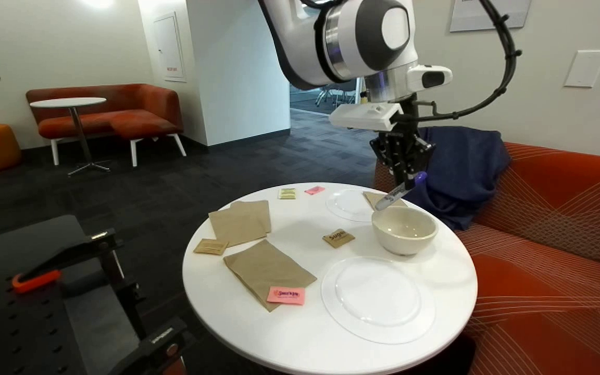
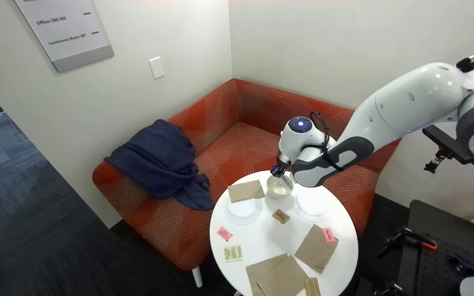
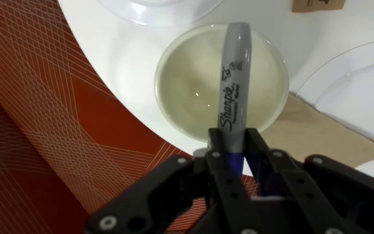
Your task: Pick up the marker and place it in the bowl
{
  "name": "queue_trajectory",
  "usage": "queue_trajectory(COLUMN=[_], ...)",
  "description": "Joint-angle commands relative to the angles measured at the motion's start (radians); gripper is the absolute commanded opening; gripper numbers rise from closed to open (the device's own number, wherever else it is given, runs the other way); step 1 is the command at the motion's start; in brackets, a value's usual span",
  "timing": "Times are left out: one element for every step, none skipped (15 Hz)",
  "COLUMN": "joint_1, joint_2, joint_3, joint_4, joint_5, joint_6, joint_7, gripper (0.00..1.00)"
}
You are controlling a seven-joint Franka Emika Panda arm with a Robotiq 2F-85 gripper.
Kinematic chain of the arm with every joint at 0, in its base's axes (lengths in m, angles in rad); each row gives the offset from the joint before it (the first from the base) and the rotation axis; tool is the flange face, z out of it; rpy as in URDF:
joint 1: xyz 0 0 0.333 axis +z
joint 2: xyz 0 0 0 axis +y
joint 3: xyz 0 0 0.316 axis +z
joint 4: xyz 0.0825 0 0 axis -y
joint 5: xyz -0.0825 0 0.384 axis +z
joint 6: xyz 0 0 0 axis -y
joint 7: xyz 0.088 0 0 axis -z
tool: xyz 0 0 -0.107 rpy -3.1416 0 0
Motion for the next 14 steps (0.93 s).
queue_trajectory(joint_1=[0.033,0.039,0.042,0.045,0.050,0.056,0.062,0.071,0.079,0.086,0.092,0.101,0.111,0.116], joint_2=[0.085,0.099,0.109,0.116,0.118,0.118,0.115,0.109,0.104,0.098,0.094,0.088,0.079,0.070], joint_3=[-0.038,-0.047,-0.052,-0.057,-0.063,-0.070,-0.077,-0.086,-0.094,-0.100,-0.106,-0.114,-0.120,-0.124], joint_4=[0.070,0.075,0.077,0.078,0.073,0.065,0.054,0.043,0.034,0.026,0.019,0.010,0.000,-0.011], joint_5=[0.020,0.025,0.030,0.040,0.049,0.053,0.056,0.059,0.063,0.066,0.072,0.079,0.086,0.092], joint_6=[0.069,0.091,0.110,0.126,0.143,0.160,0.177,0.195,0.209,0.225,0.242,0.255,0.262,0.271], joint_7=[0.049,0.057,0.058,0.055,0.050,0.045,0.042,0.041,0.040,0.038,0.035,0.034,0.031,0.026], gripper=[0.06,0.06,0.06,0.06,0.06,0.06,0.48,0.51,0.56,0.65,0.71,0.79,0.86,0.95])
